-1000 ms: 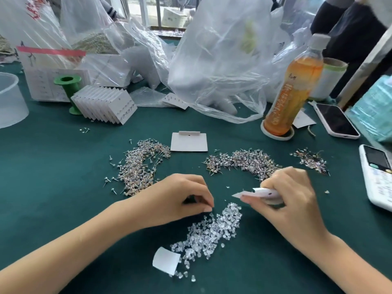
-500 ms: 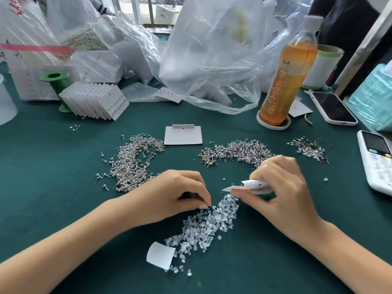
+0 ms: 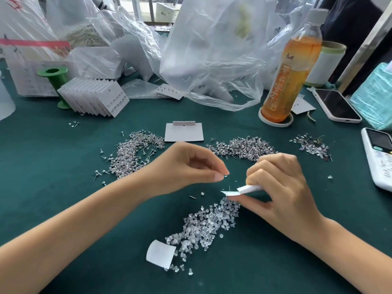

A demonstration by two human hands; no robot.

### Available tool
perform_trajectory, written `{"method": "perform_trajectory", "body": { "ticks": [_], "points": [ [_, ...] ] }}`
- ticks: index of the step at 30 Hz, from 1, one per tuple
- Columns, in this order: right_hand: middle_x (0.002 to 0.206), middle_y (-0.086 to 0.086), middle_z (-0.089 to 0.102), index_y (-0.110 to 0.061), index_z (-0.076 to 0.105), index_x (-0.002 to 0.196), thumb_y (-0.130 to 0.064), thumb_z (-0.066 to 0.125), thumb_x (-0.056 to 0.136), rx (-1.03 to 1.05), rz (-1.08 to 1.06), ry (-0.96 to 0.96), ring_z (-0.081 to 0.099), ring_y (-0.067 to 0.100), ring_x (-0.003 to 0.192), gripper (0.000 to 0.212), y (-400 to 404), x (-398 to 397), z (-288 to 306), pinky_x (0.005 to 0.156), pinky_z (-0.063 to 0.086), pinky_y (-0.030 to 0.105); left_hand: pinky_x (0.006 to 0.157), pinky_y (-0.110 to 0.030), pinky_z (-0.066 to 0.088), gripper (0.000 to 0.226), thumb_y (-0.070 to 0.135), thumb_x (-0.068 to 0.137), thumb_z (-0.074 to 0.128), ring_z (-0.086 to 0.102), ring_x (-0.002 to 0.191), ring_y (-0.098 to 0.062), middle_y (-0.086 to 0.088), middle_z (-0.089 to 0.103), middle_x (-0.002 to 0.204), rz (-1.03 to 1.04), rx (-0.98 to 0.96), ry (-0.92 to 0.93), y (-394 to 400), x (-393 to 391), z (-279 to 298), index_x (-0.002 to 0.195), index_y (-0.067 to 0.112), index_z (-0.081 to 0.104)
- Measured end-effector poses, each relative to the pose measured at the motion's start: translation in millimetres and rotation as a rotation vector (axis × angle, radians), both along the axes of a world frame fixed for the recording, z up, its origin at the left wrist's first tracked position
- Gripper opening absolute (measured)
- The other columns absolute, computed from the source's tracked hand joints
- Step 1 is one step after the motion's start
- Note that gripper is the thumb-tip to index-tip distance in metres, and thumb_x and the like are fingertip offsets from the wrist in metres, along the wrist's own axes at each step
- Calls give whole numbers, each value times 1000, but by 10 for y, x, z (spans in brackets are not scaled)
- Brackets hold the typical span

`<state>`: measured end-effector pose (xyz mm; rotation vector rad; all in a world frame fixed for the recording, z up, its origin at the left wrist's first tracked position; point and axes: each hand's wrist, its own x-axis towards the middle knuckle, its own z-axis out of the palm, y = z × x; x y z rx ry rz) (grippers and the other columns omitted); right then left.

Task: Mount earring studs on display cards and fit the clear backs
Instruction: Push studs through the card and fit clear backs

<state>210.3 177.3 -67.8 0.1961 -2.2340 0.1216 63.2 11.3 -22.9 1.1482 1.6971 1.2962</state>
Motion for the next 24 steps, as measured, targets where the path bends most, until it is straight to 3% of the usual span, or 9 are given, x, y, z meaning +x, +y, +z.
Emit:
{"method": "perform_trajectory", "body": {
  "ticks": [5,10,16,24],
  "points": [
    [78,-1,65,-18,44,81,-40,67,89,66,37,13,56,20,86,33,-1,23,9,84,33,30,73,-15,49,11,4,80,72,63,74,-6,3,73,79,-16,-18,-74,19,87,-59,84,14,75],
    [82,3,67,-17,43,81,-37,61,93,156,52,50,53,21,91,29,-34,31,37,84,36,33,68,-10,47,14,4,78,73,66,76,-5,1,73,82,5,19,-158,-62,132,-115,89,13,73],
    [90,6,70,-16,45,83,-37,61,93,212,58,43,53,22,96,28,-63,45,70,86,37,34,74,-18,50,17,8,74,74,66,79,-10,-2,72,84,-46,19,-183,-53,159,-143,90,14,71],
    [91,4,71,-16,46,83,-35,56,96,251,59,47,53,21,97,25,-82,48,95,85,37,35,74,-18,50,17,3,77,73,66,79,-11,-3,72,84,-45,10,-174,-60,157,-158,91,12,71]
  ]
}}
